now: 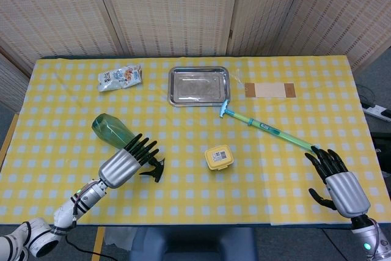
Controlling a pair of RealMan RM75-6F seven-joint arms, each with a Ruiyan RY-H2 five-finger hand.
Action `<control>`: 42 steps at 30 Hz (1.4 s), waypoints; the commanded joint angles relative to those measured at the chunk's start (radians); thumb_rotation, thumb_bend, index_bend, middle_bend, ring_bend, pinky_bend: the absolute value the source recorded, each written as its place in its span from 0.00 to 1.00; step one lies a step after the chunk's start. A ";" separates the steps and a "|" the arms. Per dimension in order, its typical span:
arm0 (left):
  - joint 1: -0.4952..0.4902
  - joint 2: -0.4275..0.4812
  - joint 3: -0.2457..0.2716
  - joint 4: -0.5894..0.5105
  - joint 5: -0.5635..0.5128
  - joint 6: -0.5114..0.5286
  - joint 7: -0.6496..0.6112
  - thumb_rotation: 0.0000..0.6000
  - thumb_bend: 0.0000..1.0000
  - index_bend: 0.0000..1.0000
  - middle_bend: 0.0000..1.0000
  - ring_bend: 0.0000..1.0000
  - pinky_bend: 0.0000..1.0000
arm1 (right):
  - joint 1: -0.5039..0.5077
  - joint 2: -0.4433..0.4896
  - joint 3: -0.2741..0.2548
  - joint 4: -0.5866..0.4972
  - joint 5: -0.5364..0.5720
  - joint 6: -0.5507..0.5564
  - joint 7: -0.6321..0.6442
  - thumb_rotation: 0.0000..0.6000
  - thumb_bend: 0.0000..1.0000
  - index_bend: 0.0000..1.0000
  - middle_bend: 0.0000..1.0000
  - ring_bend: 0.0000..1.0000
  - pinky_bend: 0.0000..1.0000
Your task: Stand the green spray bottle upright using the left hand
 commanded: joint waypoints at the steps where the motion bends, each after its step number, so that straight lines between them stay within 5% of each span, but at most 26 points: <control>1: -0.040 -0.047 -0.005 0.044 -0.007 -0.031 0.021 1.00 0.17 0.00 0.04 0.00 0.00 | 0.001 0.003 0.001 0.000 0.003 -0.002 0.007 1.00 0.34 0.00 0.00 0.00 0.00; 26: -0.157 -0.165 -0.013 0.194 -0.184 -0.198 0.141 1.00 0.18 0.00 0.05 0.00 0.00 | -0.001 0.029 0.006 0.002 0.012 0.007 0.064 1.00 0.34 0.00 0.00 0.00 0.00; 42: -0.170 -0.184 0.013 0.265 -0.242 -0.186 0.142 1.00 0.21 0.11 0.22 0.00 0.00 | -0.004 0.035 0.007 0.002 0.011 0.016 0.076 1.00 0.34 0.00 0.00 0.00 0.00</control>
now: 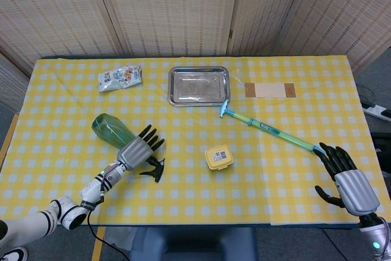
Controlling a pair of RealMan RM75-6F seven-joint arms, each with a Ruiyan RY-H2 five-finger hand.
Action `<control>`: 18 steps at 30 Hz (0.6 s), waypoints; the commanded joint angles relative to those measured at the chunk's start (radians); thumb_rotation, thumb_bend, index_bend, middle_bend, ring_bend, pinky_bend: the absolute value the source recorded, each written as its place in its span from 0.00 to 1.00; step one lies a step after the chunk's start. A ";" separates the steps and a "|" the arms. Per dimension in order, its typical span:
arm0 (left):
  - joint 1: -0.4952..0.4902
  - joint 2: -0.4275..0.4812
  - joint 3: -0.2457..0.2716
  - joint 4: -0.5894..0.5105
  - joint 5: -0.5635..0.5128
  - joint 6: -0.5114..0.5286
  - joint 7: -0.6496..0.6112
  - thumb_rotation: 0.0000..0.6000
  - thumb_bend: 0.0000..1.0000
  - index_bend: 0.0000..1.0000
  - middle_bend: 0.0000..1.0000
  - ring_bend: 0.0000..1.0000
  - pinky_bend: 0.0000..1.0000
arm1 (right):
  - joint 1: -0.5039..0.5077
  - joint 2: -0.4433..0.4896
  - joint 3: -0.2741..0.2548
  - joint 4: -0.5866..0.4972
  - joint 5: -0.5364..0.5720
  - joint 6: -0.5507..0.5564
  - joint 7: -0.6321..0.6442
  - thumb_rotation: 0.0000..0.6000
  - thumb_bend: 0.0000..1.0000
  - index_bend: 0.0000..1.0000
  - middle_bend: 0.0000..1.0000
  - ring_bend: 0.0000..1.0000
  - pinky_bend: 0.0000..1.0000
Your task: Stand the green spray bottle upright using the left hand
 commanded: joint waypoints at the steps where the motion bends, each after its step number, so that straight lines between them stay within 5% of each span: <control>1: -0.001 0.000 0.005 0.000 -0.001 0.006 -0.003 1.00 0.21 0.11 0.22 0.00 0.00 | -0.001 0.000 -0.001 -0.001 -0.002 0.001 -0.001 1.00 0.34 0.00 0.00 0.00 0.00; 18: -0.020 -0.034 0.037 0.052 0.022 0.048 -0.047 1.00 0.22 0.32 0.40 0.05 0.00 | -0.007 0.007 -0.001 -0.001 -0.010 0.018 0.011 1.00 0.34 0.00 0.00 0.00 0.00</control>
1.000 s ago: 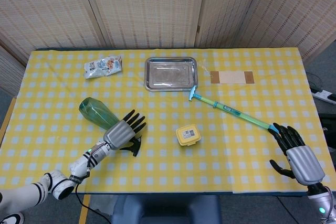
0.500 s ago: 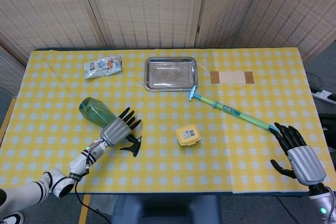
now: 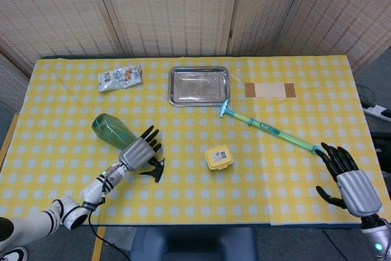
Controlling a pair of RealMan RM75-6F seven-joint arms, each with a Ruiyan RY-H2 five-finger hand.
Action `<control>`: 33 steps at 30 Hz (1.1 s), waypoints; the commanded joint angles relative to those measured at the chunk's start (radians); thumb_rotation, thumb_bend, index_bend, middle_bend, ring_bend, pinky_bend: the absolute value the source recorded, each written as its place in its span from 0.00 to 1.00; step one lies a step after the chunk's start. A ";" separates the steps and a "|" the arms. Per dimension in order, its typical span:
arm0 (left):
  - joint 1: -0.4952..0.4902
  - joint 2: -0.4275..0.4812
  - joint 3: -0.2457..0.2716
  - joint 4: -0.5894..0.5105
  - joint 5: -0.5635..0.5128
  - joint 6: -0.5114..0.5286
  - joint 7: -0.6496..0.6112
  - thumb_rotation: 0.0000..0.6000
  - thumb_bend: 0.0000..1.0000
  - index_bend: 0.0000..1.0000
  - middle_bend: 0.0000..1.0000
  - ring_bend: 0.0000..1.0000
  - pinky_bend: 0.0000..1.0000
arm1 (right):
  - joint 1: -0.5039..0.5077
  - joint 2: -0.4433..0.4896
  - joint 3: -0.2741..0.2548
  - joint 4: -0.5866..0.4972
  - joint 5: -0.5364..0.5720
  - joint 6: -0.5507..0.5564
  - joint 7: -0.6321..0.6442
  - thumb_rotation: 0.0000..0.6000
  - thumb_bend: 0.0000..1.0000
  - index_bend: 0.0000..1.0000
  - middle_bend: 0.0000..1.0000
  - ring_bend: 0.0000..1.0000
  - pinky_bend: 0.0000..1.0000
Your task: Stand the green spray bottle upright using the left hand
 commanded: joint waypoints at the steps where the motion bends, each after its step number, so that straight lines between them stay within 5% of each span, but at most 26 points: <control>1: -0.002 -0.004 0.003 0.007 0.005 0.010 -0.007 1.00 0.22 0.33 0.42 0.06 0.00 | 0.000 0.000 -0.001 0.000 -0.001 0.001 0.000 1.00 0.34 0.00 0.00 0.00 0.00; 13: 0.007 -0.015 0.009 0.036 0.002 0.050 -0.028 1.00 0.23 0.53 0.63 0.20 0.00 | -0.003 0.000 -0.001 -0.002 -0.006 0.006 -0.004 1.00 0.34 0.00 0.00 0.00 0.00; 22: 0.026 0.010 -0.001 -0.013 -0.010 0.098 -0.030 1.00 0.23 0.60 0.71 0.25 0.00 | -0.003 -0.001 -0.004 -0.002 -0.012 0.007 -0.005 1.00 0.34 0.00 0.00 0.00 0.00; 33: 0.068 0.059 -0.054 -0.071 -0.051 0.198 -0.193 1.00 0.23 0.64 0.77 0.30 0.00 | -0.010 0.000 -0.007 -0.007 -0.027 0.026 -0.008 1.00 0.34 0.00 0.00 0.00 0.00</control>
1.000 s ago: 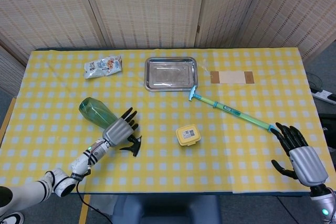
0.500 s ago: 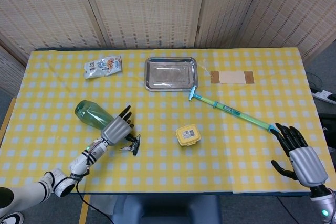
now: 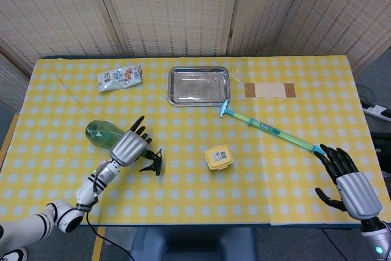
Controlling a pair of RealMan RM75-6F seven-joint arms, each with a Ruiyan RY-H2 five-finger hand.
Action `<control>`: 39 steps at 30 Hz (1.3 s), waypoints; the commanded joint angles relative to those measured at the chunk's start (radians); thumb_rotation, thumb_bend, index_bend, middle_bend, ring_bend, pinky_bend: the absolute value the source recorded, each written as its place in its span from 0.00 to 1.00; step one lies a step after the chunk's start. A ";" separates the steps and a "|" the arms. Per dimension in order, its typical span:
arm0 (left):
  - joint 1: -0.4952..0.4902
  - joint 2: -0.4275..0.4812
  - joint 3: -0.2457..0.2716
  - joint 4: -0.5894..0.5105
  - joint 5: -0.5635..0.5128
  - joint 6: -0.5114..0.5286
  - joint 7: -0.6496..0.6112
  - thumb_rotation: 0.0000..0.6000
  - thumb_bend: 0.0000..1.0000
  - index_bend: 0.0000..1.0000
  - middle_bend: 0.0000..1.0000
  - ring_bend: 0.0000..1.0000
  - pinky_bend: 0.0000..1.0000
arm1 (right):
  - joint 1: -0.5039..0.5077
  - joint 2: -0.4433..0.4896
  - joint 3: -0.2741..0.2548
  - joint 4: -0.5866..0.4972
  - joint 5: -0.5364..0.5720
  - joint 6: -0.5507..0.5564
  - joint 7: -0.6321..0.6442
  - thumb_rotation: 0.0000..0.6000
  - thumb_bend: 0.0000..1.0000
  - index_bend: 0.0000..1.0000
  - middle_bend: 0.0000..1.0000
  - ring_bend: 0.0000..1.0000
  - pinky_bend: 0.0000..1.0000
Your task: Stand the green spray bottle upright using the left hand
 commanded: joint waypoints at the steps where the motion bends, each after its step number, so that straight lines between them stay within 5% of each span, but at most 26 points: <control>1: 0.023 0.012 -0.025 -0.011 -0.021 0.042 -0.050 1.00 0.23 0.65 0.78 0.31 0.00 | 0.000 -0.001 0.000 -0.001 -0.001 -0.001 -0.002 1.00 0.34 0.00 0.00 0.00 0.00; 16: 0.080 0.116 -0.145 -0.128 -0.114 0.155 -0.296 1.00 0.24 0.70 0.84 0.35 0.01 | -0.002 -0.003 0.005 -0.007 0.008 0.002 -0.007 1.00 0.34 0.00 0.00 0.00 0.00; 30: 0.153 0.255 -0.259 -0.342 -0.328 0.073 -0.668 1.00 0.25 0.70 0.84 0.35 0.00 | 0.010 -0.007 0.007 -0.007 0.025 -0.034 -0.010 1.00 0.34 0.00 0.00 0.00 0.00; 39: 0.188 0.215 -0.310 -0.279 -0.349 0.100 -0.902 1.00 0.25 0.71 0.85 0.34 0.00 | 0.007 -0.005 0.006 -0.008 0.020 -0.024 -0.012 1.00 0.34 0.00 0.00 0.00 0.00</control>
